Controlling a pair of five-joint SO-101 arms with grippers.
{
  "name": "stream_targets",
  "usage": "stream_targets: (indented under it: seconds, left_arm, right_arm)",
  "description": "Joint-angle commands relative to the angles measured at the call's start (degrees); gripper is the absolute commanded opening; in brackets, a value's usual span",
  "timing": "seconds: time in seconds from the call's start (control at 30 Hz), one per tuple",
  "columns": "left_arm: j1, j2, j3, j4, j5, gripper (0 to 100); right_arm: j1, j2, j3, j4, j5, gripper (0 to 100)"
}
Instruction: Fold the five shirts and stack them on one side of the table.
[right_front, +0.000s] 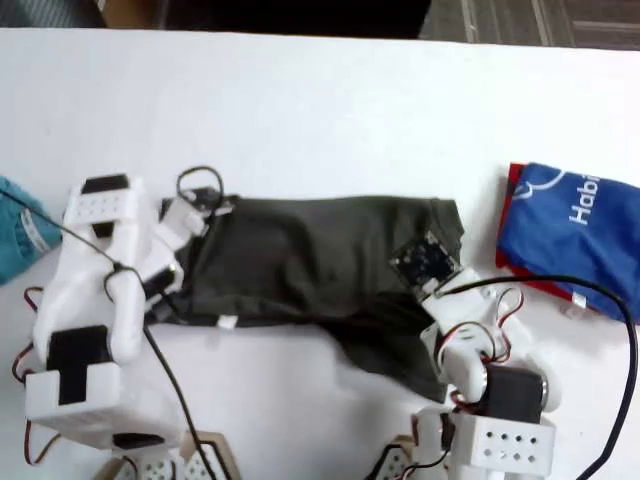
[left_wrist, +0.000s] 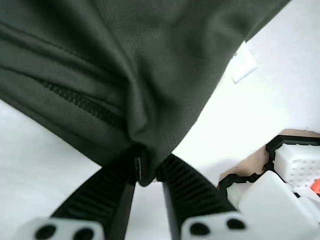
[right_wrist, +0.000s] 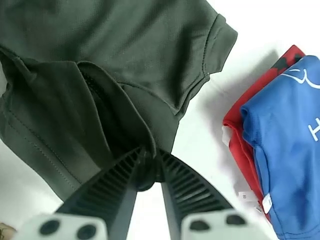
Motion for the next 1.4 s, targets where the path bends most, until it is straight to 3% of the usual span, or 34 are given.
stream_targets:
  seconds: [0.0,0.17,0.27,0.47,0.97,1.13,1.2,1.33,1.37]
  left_arm:
    - [-0.1,-3.3,-3.1,0.6,-0.5,15]
    - [-2.5,-3.3,-17.5,5.5,0.0,20]
    - [-5.1,-2.9,-31.7,8.1,1.1,20]
    - [-5.0,-0.8,-45.7,7.8,9.6,20]
    - [7.1,20.0,-46.3,4.0,20.0,20]
    - [10.1,24.6,-45.8,2.0,21.5,20]
    - [9.6,26.6,-46.2,2.2,21.5,20]
    - [7.3,28.2,-46.3,1.1,21.3,15]
    - [7.0,28.2,-46.3,0.4,21.4,12]
  right_arm:
    - [0.0,-1.2,-2.5,0.4,0.3,4.6]
    - [0.0,-1.2,-10.3,2.9,0.3,26.1]
    - [0.0,-1.2,-17.2,1.7,-3.5,31.0]
    - [0.0,-0.7,-28.1,-5.1,-14.1,29.1]
    - [-0.4,-0.8,-22.1,-2.1,-15.1,29.1]
    - [1.5,5.8,-13.3,-17.2,-15.1,28.6]
    - [1.6,13.8,-11.0,-23.3,-16.1,23.2]
    - [1.5,33.1,-17.3,-30.2,-20.3,0.6]
    - [1.5,38.0,-20.0,-31.5,-21.2,2.6]
